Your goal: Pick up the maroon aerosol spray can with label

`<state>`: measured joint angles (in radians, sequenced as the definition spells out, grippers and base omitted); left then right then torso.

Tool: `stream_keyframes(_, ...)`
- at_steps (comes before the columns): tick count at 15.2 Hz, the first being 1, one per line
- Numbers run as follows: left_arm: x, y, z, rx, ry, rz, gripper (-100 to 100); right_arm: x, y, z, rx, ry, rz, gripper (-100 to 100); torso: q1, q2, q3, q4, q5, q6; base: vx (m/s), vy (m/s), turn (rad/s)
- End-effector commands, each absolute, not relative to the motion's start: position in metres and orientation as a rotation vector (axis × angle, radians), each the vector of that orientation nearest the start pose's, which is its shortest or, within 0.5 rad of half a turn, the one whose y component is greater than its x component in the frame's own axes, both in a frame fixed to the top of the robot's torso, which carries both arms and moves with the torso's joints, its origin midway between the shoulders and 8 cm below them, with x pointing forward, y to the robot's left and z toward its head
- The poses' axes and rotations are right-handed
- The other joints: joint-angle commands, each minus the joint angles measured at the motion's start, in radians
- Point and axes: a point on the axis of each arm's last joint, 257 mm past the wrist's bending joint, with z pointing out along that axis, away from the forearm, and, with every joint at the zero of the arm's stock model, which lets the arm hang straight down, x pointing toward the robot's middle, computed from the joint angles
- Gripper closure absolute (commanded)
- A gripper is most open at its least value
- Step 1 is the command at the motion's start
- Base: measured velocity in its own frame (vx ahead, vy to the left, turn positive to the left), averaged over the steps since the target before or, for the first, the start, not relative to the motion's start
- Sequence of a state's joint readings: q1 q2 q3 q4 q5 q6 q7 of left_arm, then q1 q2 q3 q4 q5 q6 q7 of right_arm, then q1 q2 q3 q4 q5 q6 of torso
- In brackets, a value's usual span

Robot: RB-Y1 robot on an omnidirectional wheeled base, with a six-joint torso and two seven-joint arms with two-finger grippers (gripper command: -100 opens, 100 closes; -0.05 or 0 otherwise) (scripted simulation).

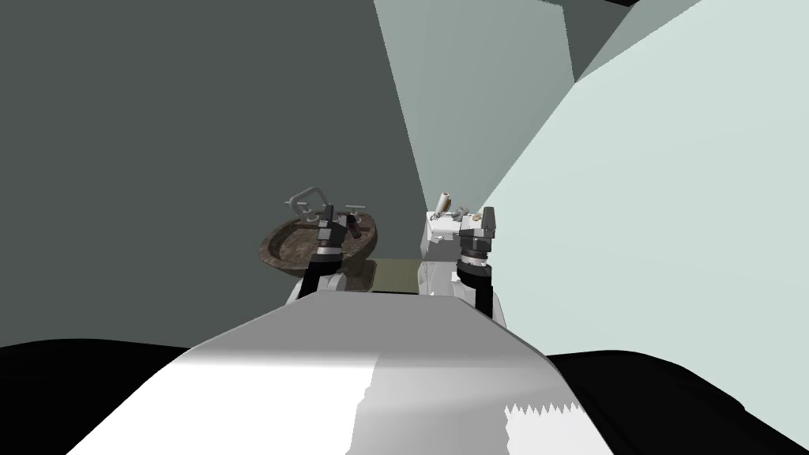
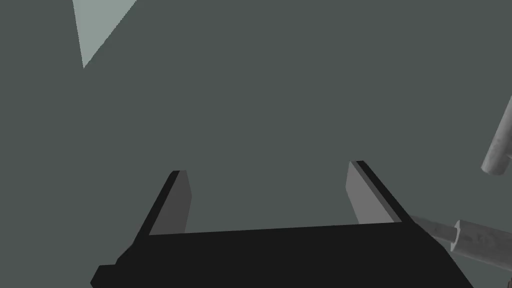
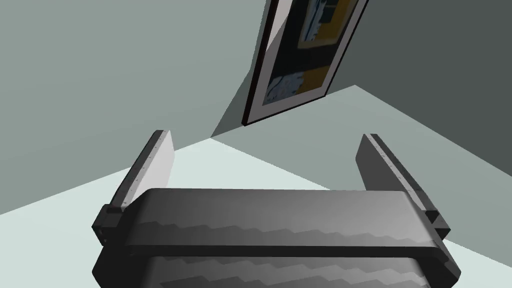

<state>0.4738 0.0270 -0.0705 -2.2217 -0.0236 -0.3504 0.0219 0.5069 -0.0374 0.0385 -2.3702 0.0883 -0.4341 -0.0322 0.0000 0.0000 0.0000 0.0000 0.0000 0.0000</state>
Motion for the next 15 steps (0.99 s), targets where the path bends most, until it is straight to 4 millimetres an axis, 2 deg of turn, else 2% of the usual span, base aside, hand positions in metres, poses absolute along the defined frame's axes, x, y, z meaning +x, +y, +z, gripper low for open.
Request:
stream_keyframes(1,0.388,0.255,-0.033,-0.799,0.83,-1.33,-100,0.339,-0.252,0.048,0.58,0.673,1.314,0,0.0,0.0,0.0,0.0,0.0,0.0,0.001,-0.016,-0.005)
stream_keyframes(15,0.414,0.281,-0.068,-0.943,1.006,-1.288,-100,0.339,-0.252,0.048,0.58,0.673,1.314,0,-0.001,0.0,0.0,0.0,0.0,0.0,0.005,-0.033,0.001)
